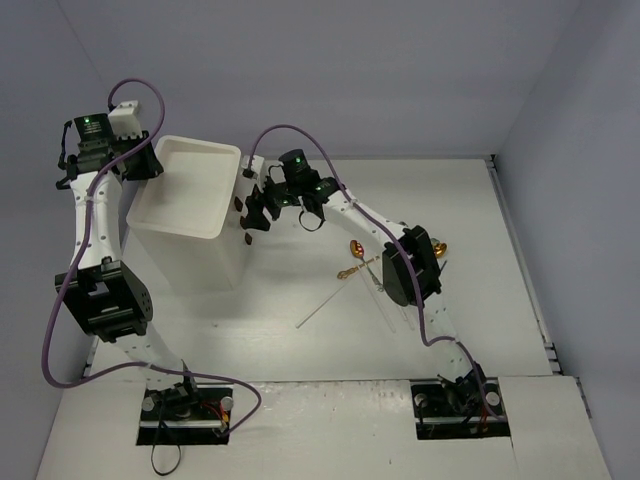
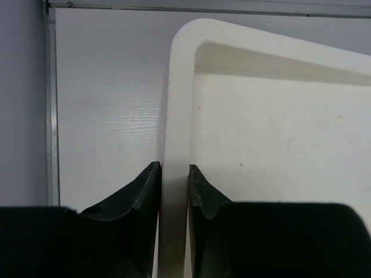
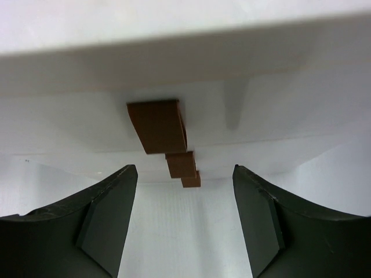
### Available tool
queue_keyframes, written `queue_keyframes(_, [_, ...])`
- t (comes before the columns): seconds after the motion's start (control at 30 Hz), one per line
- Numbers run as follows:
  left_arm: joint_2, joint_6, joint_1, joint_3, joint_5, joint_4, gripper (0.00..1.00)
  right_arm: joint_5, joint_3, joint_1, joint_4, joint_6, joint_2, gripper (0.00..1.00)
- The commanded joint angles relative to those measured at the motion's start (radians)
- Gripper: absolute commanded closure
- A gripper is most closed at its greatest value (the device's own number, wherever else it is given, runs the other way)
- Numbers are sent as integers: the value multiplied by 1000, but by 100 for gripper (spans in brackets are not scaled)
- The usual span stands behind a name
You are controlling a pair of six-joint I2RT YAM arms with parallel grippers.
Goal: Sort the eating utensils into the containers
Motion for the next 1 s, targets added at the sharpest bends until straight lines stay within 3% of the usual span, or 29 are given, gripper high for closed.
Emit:
queue_keyframes(0.0, [28, -77, -19, 12, 104, -80, 100, -47, 89, 11, 63, -4, 23, 37])
queue_keyframes(0.4, [34, -78, -19, 16, 112, -80, 100, -47, 122, 30, 70, -1, 79, 39])
queue_keyframes(0.63, [31, -80, -19, 18, 110, -80, 100, -51, 154, 37, 80, 3, 98, 48])
queue_keyframes(0.77, [32, -78, -19, 13, 109, -81, 100, -43, 154, 44, 86, -5, 91, 61])
queue_keyframes(0.9, [32, -72, -15, 9, 107, -80, 100, -28, 115, 48, 89, -21, 60, 90])
queue_keyframes(0.97, [33, -72, -9, 12, 108, -80, 100, -21, 71, 40, 91, -39, 35, 100])
